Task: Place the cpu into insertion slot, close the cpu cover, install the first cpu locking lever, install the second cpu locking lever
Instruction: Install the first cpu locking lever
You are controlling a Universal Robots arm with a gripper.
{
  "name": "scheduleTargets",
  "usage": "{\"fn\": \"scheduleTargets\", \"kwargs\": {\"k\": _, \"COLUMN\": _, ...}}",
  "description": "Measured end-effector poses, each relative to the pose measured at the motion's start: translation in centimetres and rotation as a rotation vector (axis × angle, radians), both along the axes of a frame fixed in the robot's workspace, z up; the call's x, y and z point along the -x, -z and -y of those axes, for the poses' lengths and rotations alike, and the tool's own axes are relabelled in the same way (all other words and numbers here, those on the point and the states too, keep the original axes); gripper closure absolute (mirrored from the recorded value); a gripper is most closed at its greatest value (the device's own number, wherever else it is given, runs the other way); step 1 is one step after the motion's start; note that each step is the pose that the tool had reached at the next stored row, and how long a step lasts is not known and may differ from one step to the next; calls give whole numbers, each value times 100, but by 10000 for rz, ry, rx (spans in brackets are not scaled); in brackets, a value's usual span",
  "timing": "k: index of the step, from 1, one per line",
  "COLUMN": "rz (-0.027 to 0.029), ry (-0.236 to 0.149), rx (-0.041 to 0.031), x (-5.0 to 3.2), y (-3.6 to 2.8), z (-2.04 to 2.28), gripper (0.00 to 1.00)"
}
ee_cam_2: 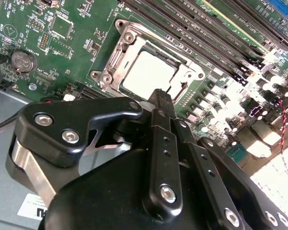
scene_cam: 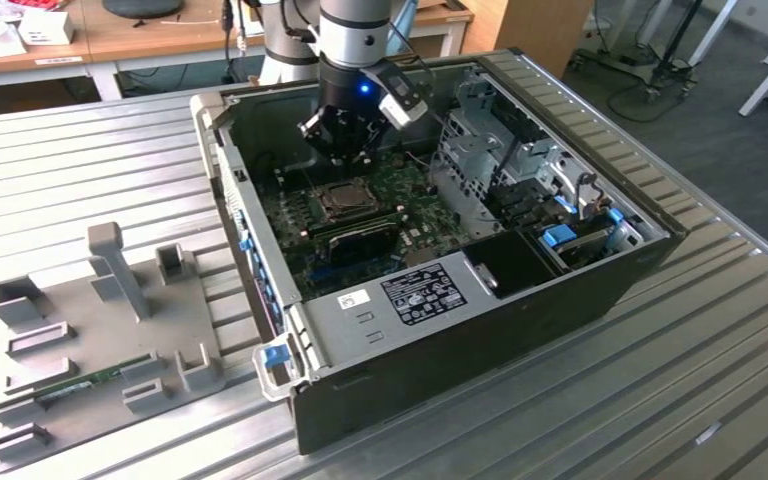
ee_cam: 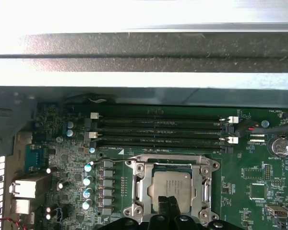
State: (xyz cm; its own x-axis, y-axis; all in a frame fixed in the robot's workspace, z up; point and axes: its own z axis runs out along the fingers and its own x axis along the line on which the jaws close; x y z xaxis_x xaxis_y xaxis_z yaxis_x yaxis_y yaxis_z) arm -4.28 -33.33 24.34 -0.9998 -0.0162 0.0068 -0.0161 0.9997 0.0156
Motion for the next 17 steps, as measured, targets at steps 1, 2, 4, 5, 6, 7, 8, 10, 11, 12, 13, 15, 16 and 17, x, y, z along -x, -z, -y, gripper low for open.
{"fn": "scheduleTargets", "kwargs": {"k": 1, "rz": 0, "ry": 0, "rx": 0, "x": 0, "y": 0, "z": 0, "gripper": 89}}
{"fn": "scheduleTargets", "kwargs": {"k": 2, "rz": 0, "ry": 0, "rx": 1, "x": 0, "y": 0, "z": 0, "gripper": 89}}
{"fn": "scheduleTargets", "kwargs": {"k": 4, "rz": -2, "ry": 1, "rx": 6, "x": 8, "y": -1, "z": 0, "gripper": 89}}
{"fn": "scheduleTargets", "kwargs": {"k": 5, "rz": -2, "ry": 1, "rx": 7, "x": 16, "y": 0, "z": 0, "gripper": 89}}
{"fn": "scheduleTargets", "kwargs": {"k": 6, "rz": -2, "ry": 0, "rx": 8, "x": 28, "y": 2, "z": 0, "gripper": 89}}
{"fn": "scheduleTargets", "kwargs": {"k": 7, "rz": -1, "ry": 0, "rx": 10, "x": 42, "y": 4, "z": 0, "gripper": 89}}
{"fn": "scheduleTargets", "kwargs": {"k": 8, "rz": -1, "ry": -1, "rx": 11, "x": 58, "y": 6, "z": 0, "gripper": 89}}
{"fn": "scheduleTargets", "kwargs": {"k": 10, "rz": -1, "ry": 0, "rx": 19, "x": 94, "y": 8, "z": 0, "gripper": 89}}
{"fn": "scheduleTargets", "kwargs": {"k": 11, "rz": -1, "ry": 1, "rx": 22, "x": 112, "y": 10, "z": 0, "gripper": 89}}
{"fn": "scheduleTargets", "kwargs": {"k": 12, "rz": -1, "ry": -1, "rx": 27, "x": 124, "y": 11, "z": 0, "gripper": 89}}
{"fn": "scheduleTargets", "kwargs": {"k": 13, "rz": -2, "ry": -1, "rx": 36, "x": 132, "y": 10, "z": 0, "gripper": 89}}
{"fn": "scheduleTargets", "kwargs": {"k": 15, "rz": 3, "ry": -1, "rx": 42, "x": 146, "y": 10, "z": 0, "gripper": 89}}
{"fn": "scheduleTargets", "kwargs": {"k": 16, "rz": 10, "ry": -1, "rx": 42, "x": 149, "y": 10, "z": 0, "gripper": 89}}
{"fn": "scheduleTargets", "kwargs": {"k": 17, "rz": 19, "ry": -4, "rx": 40, "x": 149, "y": 11, "z": 0, "gripper": 89}}
